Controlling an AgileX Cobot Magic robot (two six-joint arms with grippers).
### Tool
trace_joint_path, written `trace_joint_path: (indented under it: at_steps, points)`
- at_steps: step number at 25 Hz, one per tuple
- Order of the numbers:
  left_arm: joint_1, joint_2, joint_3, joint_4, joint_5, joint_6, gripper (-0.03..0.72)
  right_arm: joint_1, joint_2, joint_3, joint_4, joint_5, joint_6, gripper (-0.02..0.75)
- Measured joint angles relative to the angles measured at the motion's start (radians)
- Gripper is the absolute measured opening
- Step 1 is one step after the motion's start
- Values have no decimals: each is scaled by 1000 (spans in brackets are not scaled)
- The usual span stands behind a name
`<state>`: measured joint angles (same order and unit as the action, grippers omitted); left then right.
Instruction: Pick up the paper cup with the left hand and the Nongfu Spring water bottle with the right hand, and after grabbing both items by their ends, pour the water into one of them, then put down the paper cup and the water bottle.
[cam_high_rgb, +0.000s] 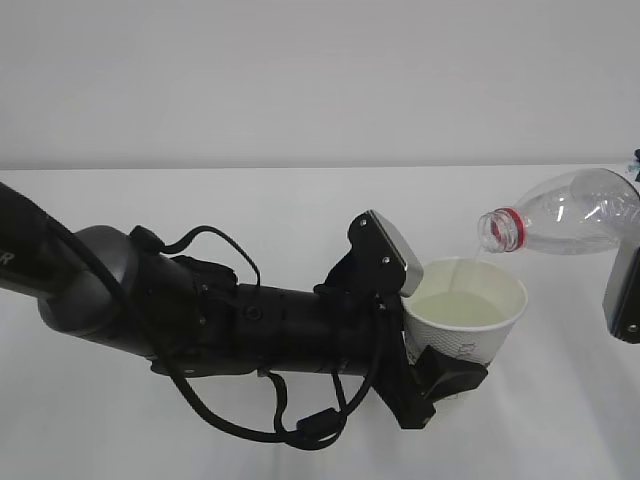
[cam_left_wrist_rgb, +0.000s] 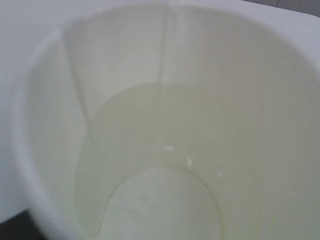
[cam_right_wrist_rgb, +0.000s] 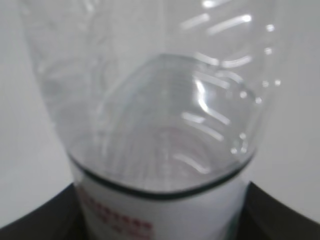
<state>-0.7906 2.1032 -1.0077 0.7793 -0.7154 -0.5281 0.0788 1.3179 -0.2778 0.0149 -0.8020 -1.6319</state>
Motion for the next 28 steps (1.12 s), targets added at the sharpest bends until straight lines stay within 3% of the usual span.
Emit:
trace_joint_path:
  at_steps: [28]
  points:
    - [0, 0, 0, 0, -29, 0, 528, 0, -1, 0, 0, 0, 117, 431]
